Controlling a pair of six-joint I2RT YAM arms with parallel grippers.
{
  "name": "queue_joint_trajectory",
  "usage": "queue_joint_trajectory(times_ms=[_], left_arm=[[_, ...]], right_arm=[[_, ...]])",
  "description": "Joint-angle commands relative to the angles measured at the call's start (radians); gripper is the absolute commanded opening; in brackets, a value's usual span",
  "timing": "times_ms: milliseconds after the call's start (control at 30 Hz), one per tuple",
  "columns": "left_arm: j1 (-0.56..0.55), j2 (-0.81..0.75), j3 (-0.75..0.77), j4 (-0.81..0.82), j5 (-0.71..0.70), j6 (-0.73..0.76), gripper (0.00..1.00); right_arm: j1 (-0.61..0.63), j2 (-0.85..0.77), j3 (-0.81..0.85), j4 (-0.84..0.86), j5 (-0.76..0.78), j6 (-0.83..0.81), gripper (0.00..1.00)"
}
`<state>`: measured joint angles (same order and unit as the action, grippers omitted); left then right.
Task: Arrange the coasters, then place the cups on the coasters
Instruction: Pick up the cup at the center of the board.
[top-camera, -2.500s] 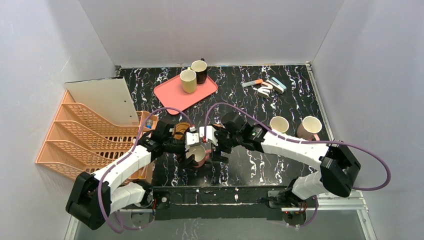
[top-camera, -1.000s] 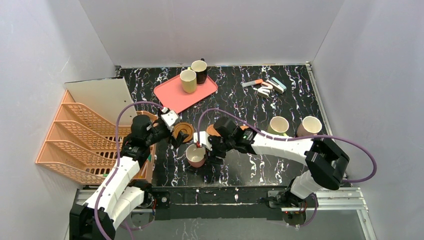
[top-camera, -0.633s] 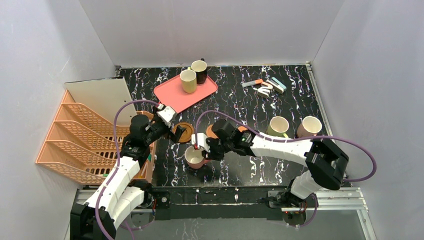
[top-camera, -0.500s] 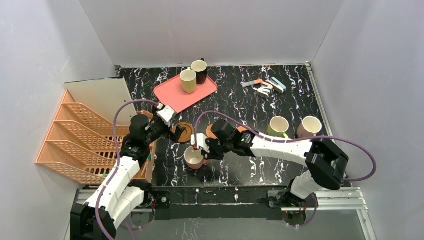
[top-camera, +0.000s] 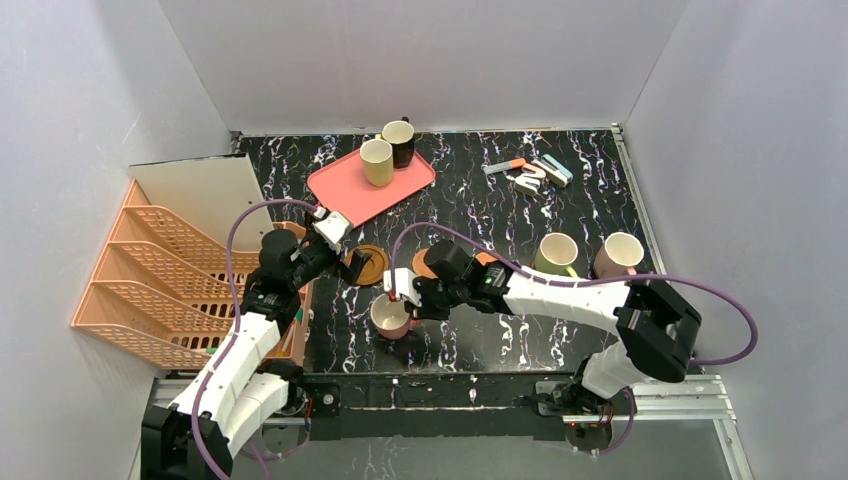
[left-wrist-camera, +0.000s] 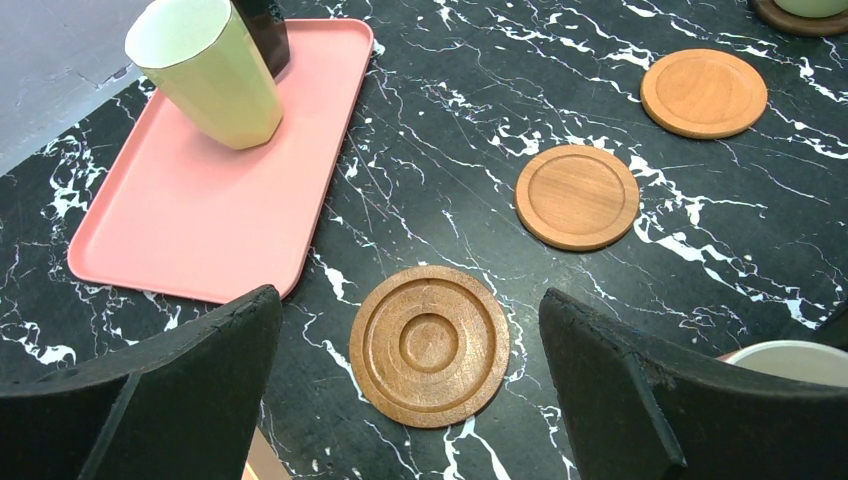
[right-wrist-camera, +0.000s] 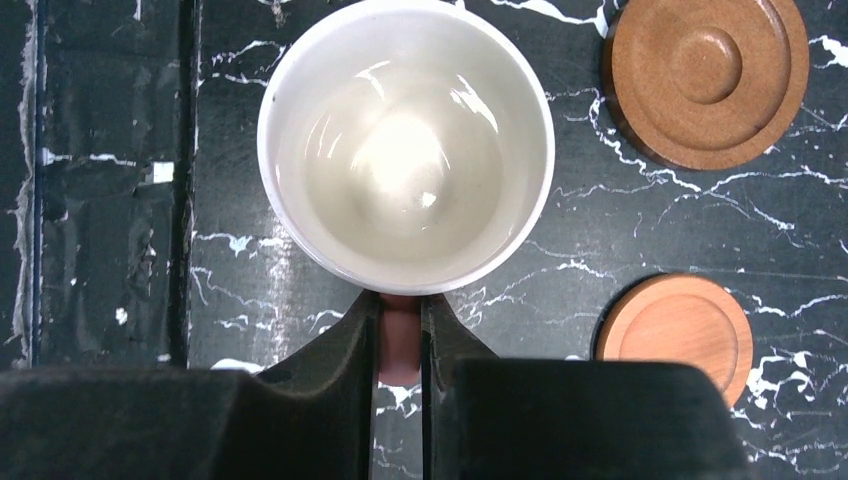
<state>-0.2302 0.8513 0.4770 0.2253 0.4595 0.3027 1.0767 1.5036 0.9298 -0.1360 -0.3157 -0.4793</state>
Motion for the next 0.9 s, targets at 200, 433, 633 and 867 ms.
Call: queue_joint_trajectory(times_ms=[200, 433, 633, 867], left_arm=[[0.008, 0.002, -0.013, 0.019, 0.004, 0.001, 0.98], [0.008, 0.009, -0.012, 0.021, 0.001, 0.002, 0.98], [0.009, 0.003, -0.014, 0.023, -0.001, 0.001, 0.98], [0.008, 0.007, -0.01, 0.02, -0.008, -0.001, 0.98]], right_arm=[[-0.002, -0.163, -0.006, -0.001, -0.013, -0.029, 0.01], [-0.022, -0.202, -0.005, -0.011, -0.037, -0.023, 0.01], [-0.071, -0.262, -0.017, 0.011, -0.013, -0.008, 0.01], [-0.18, -0.317, -0.024, 0.025, 0.013, 0.038, 0.01]])
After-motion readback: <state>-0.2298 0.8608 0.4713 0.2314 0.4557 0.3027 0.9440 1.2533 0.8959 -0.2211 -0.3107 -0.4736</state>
